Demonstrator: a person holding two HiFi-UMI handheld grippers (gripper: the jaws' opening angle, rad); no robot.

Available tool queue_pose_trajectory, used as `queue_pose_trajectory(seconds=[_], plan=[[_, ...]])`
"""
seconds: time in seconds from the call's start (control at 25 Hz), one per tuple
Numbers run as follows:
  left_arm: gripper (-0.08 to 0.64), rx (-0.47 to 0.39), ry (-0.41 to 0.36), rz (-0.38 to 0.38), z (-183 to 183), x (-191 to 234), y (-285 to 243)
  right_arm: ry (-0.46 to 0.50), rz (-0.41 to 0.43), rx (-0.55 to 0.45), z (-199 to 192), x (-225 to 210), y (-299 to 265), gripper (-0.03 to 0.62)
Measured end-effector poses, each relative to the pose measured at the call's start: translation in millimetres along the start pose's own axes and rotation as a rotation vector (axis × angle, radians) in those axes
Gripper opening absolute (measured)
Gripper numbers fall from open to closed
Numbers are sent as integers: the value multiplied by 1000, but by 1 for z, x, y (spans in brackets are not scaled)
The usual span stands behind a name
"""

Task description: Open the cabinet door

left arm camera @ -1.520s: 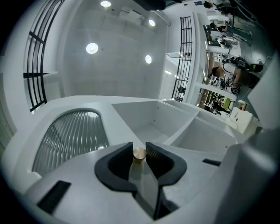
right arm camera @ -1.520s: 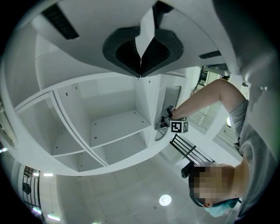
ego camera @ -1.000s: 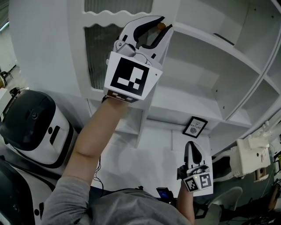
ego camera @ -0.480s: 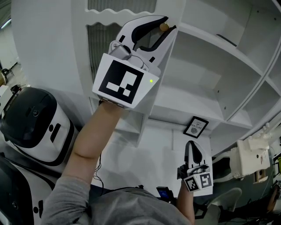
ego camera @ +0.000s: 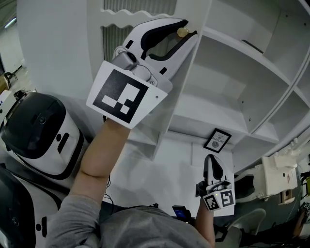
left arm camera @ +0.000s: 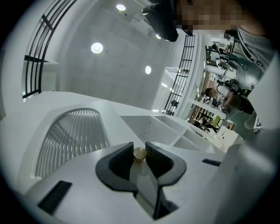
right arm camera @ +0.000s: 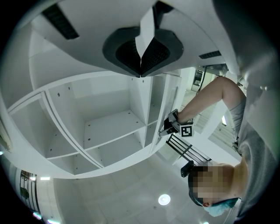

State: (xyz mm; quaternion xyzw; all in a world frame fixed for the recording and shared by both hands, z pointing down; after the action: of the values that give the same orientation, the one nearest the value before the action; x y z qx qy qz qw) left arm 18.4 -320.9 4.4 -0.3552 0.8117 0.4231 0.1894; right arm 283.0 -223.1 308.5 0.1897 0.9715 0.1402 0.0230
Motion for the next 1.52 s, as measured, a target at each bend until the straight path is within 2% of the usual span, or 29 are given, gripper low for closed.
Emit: queue_pose_trajectory(seconds=[0.32,0.64,1.04,1.32,1.52], plan=[[86,-8,20,-16,18,1,16,-3,19,1,2,8,2,26],[86,-25,97,-15,39,3,45,-13,55,4,0,13,-1,26],[84,-22,84,16,69,14,90,-36,123,12,-4,23,-14,26],[83,-61,121,4,85,25,124,-53,176,12,-8,37,-24,26],[83,-56,123,17,93,32,139,-64,206,13,-10,44,-31,26]])
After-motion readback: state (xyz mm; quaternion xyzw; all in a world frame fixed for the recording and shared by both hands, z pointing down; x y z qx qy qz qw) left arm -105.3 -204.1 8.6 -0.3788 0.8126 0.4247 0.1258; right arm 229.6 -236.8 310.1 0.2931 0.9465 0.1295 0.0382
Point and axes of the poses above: the fingertips, and each gripper's own axes: y backward along the fingers, x to its left, z out of its top, the point moved 8 cm from there along y, backward along the fingers, and after that the axes turned 2 degrees about -z, right-handed, at the moved point
